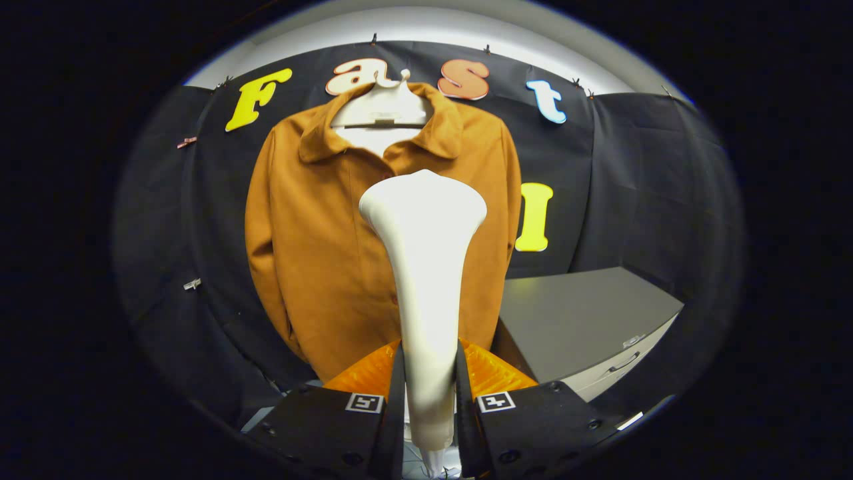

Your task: Iron the clothes twice with a garment steamer, once on the left side and once on the right side.

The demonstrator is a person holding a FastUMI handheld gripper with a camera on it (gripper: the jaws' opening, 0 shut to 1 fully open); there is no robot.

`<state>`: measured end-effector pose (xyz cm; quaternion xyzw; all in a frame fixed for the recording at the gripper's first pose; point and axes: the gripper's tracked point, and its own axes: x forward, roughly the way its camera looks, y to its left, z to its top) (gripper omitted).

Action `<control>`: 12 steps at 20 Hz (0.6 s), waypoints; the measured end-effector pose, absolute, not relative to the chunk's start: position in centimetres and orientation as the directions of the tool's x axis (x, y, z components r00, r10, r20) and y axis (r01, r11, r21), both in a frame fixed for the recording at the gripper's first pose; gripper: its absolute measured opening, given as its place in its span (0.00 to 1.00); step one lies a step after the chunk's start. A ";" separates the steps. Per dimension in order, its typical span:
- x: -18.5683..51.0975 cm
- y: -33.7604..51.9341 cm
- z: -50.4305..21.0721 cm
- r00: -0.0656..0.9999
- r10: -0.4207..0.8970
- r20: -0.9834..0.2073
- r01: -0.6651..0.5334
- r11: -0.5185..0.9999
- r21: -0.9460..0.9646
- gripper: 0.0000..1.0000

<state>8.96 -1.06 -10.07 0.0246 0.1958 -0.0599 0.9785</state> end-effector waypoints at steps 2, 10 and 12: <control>8.4 -2.6 -8.4 0.933 -0.131 -0.336 0.145 0.989 0.017 0.36; 7.2 -5.8 -4.4 0.967 -0.148 -0.207 0.157 0.987 0.025 0.36; 6.9 -5.9 -3.5 0.974 -0.140 -0.179 0.147 0.989 0.032 0.36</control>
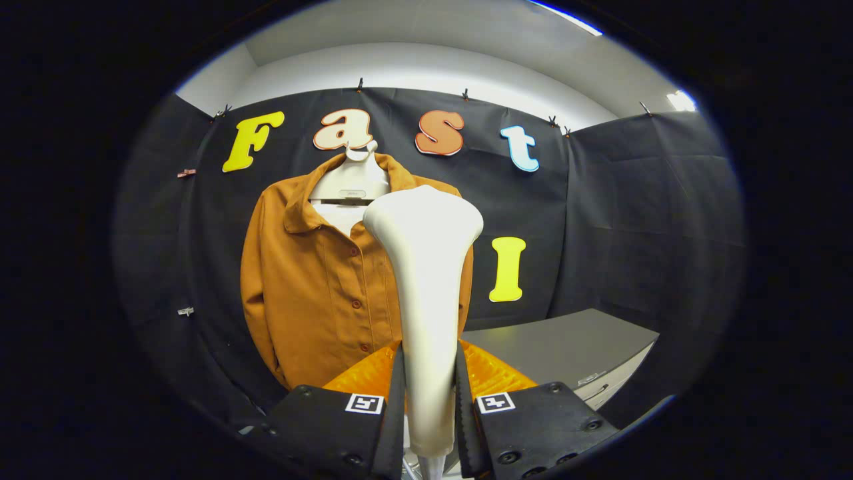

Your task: Iron the clothes twice with a garment steamer, once on the left side and once on the right side.

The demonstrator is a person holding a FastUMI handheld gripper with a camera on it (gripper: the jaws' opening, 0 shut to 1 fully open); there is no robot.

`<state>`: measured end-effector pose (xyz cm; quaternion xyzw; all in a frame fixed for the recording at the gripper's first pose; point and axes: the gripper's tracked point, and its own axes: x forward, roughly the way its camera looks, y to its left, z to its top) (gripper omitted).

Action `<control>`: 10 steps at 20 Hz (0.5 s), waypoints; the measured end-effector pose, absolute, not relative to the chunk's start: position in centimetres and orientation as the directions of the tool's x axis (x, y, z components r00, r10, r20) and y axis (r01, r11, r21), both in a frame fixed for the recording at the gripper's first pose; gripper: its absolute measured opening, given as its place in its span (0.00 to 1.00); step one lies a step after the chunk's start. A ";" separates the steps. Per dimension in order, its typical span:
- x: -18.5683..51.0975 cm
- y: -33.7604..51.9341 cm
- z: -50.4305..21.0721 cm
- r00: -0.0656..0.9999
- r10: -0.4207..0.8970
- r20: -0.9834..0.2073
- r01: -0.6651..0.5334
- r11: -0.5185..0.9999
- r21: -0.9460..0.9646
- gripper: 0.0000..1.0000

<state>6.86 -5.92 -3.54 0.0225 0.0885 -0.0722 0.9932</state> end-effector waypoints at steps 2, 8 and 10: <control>6.6 -6.0 -2.9 0.980 -0.129 -0.153 0.135 0.990 0.033 0.36; 6.1 -5.3 -2.1 0.991 -0.086 -0.106 0.088 0.996 0.018 0.36; 6.1 -5.3 -2.2 0.991 -0.083 -0.108 0.085 0.996 0.011 0.36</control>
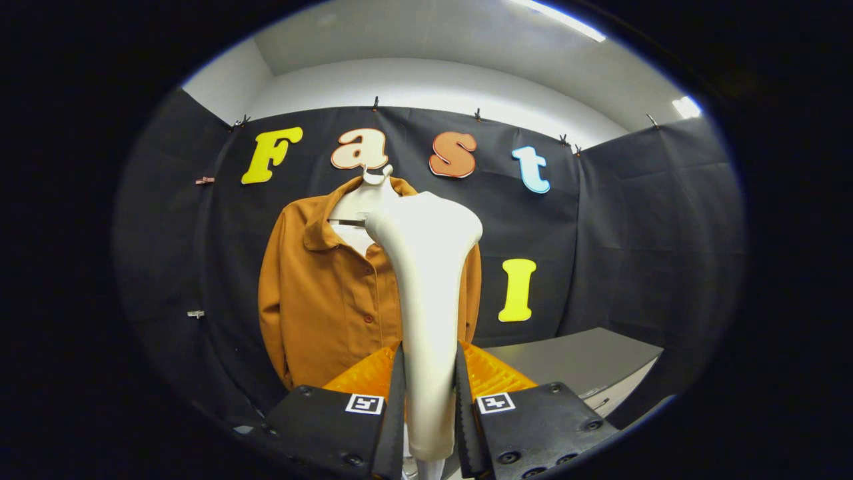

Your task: Iron the clothes twice with a garment steamer, once on the left side and once on the right side.

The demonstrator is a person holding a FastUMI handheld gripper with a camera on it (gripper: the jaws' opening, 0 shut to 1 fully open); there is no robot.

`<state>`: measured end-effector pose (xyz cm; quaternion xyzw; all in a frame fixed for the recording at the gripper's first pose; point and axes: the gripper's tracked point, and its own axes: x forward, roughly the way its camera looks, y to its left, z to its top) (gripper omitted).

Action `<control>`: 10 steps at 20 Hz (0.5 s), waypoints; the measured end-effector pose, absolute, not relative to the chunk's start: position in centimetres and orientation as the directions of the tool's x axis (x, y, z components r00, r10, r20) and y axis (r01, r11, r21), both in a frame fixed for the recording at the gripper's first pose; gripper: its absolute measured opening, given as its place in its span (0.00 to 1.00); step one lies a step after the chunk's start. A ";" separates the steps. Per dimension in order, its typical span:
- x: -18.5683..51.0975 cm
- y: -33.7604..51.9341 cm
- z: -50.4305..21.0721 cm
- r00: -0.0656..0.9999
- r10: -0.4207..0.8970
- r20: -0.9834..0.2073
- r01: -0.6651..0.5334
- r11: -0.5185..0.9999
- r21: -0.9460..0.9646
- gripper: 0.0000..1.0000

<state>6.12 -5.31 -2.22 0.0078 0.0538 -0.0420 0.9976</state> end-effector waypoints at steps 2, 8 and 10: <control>6.2 -5.4 -2.5 0.990 -0.082 -0.116 0.084 0.996 0.018 0.36; 6.4 -5.4 -2.3 0.990 -0.085 -0.112 0.088 0.996 0.021 0.36; 6.4 -5.3 -2.3 0.990 -0.082 -0.112 0.085 0.996 0.024 0.36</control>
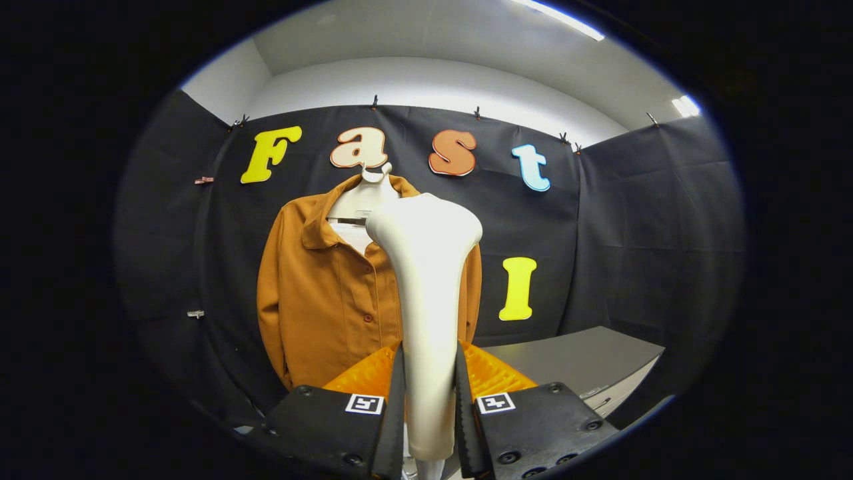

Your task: Iron the clothes twice with a garment steamer, once on the left side and once on the right side.

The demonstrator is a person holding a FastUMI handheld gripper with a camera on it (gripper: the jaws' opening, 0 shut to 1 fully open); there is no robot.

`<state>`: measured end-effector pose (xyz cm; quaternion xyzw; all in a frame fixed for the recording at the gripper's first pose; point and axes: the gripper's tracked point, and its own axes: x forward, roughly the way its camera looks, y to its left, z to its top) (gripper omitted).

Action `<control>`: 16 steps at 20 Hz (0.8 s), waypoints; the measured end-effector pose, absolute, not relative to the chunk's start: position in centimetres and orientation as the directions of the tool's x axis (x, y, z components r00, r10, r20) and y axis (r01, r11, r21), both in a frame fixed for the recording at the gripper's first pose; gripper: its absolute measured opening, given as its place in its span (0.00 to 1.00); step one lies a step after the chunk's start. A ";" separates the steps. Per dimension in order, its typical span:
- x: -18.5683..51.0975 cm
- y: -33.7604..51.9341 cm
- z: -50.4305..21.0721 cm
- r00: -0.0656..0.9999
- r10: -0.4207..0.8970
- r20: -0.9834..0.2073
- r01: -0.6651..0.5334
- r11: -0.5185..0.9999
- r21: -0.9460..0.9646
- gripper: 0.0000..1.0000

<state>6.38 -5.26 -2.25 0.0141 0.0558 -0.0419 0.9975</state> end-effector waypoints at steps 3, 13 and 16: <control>6.3 -5.1 -2.3 0.990 -0.080 -0.113 0.083 0.996 0.020 0.36; 6.2 -5.2 -2.8 0.988 -0.080 -0.135 0.084 0.996 0.021 0.36; 6.2 -5.2 -2.8 0.988 -0.081 -0.132 0.085 0.996 0.022 0.36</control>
